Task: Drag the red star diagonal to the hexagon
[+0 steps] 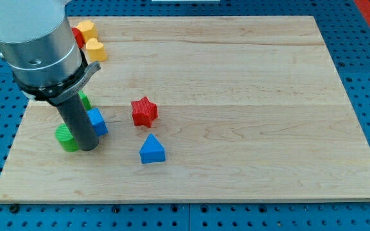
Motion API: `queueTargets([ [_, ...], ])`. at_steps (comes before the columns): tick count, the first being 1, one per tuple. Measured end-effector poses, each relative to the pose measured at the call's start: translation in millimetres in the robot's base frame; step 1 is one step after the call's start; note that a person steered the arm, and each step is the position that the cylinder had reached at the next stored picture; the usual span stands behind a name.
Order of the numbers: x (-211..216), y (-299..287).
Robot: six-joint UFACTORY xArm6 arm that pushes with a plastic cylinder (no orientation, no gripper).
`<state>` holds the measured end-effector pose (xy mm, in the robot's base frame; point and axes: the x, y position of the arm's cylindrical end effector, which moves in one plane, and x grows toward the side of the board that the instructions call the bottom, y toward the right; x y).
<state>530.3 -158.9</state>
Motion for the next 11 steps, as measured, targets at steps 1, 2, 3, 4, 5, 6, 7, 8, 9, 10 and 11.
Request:
queueTargets([
  [1, 10, 3],
  [2, 11, 19],
  [3, -16, 55],
  [4, -49, 92],
  [5, -80, 105],
  [6, -114, 105],
  [7, -137, 45],
  [8, -87, 96],
  [9, -98, 152],
  [10, -136, 96],
  [11, -187, 4],
])
